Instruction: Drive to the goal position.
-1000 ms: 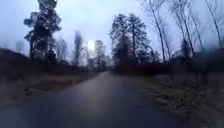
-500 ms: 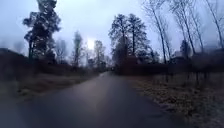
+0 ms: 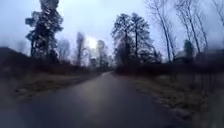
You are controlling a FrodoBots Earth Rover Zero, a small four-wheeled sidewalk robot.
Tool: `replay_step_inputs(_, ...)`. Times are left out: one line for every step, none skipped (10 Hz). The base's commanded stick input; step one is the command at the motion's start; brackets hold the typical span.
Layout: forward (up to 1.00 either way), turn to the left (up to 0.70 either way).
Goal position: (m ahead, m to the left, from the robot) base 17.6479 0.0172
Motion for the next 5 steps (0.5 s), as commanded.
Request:
replay_step_inputs(0.7, 0.0)
replay_step_inputs(0.7, 0.0)
replay_step_inputs(0.7, 0.0)
replay_step_inputs(0.7, 0.0)
replay_step_inputs(0.7, 0.0)
